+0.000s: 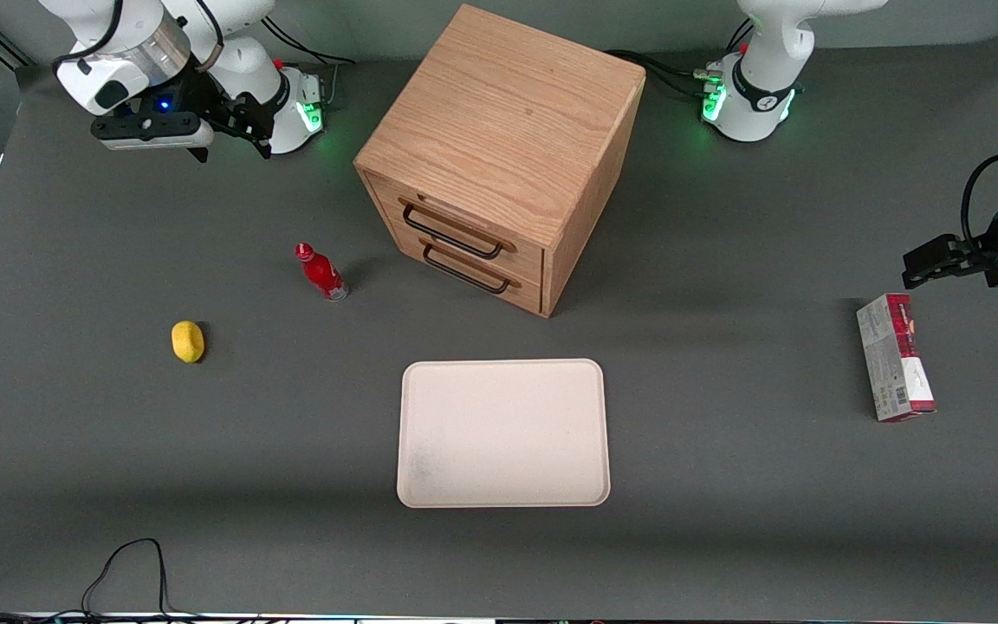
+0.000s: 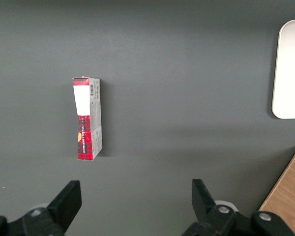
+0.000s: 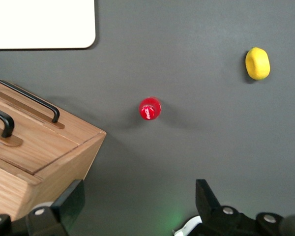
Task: Place coke bottle on tray
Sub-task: 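Move the right gripper down over the red Coca-Cola bottle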
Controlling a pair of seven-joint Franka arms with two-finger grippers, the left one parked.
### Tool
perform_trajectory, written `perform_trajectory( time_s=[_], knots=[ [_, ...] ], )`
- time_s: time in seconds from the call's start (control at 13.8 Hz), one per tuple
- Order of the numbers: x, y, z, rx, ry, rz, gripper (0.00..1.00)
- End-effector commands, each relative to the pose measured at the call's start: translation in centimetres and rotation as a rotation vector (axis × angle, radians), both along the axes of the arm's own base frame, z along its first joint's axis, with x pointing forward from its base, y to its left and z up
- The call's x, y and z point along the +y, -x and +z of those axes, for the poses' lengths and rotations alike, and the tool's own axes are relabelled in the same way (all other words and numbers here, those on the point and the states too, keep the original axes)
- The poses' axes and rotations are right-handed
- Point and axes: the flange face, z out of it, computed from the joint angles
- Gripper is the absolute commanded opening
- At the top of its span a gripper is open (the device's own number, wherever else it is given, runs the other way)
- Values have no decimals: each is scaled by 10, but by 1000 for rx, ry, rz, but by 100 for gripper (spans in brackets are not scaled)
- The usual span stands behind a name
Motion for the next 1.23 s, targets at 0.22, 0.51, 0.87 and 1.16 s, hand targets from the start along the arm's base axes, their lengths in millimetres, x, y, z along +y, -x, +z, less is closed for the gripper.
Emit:
perform_trajectory(
  time_s=[0.22,0.51,0.87,1.16],
  knots=[
    [4,-6,-50,-25,-3,52,100],
    [8,-14,-114,-25,-2,43,100],
    [16,-35,-173,-4,26,24,100],
    [13,-31,-203,-24,17,23,100]
  ],
)
